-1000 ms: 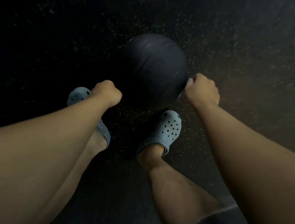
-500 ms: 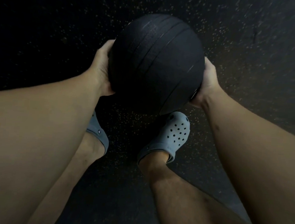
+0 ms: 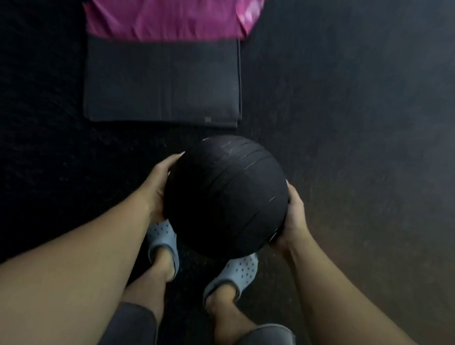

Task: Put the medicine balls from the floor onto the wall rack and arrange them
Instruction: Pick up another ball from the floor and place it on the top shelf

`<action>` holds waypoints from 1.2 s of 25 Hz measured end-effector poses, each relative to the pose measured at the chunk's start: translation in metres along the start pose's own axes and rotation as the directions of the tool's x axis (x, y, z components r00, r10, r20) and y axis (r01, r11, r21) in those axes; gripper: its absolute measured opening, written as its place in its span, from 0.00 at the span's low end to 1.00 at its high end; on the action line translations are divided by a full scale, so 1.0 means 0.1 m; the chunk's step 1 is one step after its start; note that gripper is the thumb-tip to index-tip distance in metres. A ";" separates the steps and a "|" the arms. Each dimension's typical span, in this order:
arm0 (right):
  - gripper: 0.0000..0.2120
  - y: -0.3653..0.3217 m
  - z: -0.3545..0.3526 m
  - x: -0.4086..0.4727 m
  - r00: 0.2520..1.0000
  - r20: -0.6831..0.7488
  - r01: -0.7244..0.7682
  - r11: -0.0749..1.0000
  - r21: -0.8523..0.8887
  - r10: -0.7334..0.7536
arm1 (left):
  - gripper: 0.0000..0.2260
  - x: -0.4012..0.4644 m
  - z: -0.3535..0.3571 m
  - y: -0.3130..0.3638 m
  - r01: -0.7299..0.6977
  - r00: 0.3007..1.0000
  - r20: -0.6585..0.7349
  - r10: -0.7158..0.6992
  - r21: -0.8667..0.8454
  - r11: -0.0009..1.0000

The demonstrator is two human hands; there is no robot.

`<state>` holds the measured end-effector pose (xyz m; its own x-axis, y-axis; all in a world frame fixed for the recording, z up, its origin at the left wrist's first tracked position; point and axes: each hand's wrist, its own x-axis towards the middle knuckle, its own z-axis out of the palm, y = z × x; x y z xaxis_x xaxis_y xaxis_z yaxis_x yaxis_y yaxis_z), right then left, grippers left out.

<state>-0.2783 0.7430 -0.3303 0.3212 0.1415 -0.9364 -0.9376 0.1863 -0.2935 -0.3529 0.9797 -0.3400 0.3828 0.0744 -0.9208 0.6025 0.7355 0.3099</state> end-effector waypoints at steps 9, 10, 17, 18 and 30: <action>0.26 -1.26 2.44 -3.06 0.790 0.505 0.520 0.817 -0.250 -0.349 | 0.25 -3.51 -0.02 1.79 -0.594 0.802 -0.032 0.597 -0.149 0.790; 0.27 -1.29 2.71 -3.38 0.748 0.553 0.567 0.787 -0.244 -0.367 | 0.24 -3.85 -0.08 1.93 -0.656 0.752 -0.068 0.655 -0.175 0.735; 0.30 -0.72 4.60 -5.54 0.311 0.920 0.700 0.713 -0.051 -0.240 | 0.23 -6.47 -1.15 2.40 -0.950 0.291 -0.333 0.897 -0.211 0.230; 0.30 -0.57 4.85 -5.84 0.255 0.945 0.702 0.711 -0.035 -0.205 | 0.26 -6.84 -1.30 2.42 -0.967 0.229 -0.369 0.901 -0.189 0.169; 0.26 1.40 6.77 -9.32 -0.459 0.870 0.487 0.870 0.074 0.183 | 0.24 -10.84 -2.46 2.00 -0.865 -0.503 -0.579 0.642 0.336 -0.374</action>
<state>-0.6194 1.2949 0.6317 -0.2033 0.8146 0.5432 -0.6499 0.3026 -0.6972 -0.8200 1.2114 0.6621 -0.2110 0.8247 0.5248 -0.3208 -0.5655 0.7598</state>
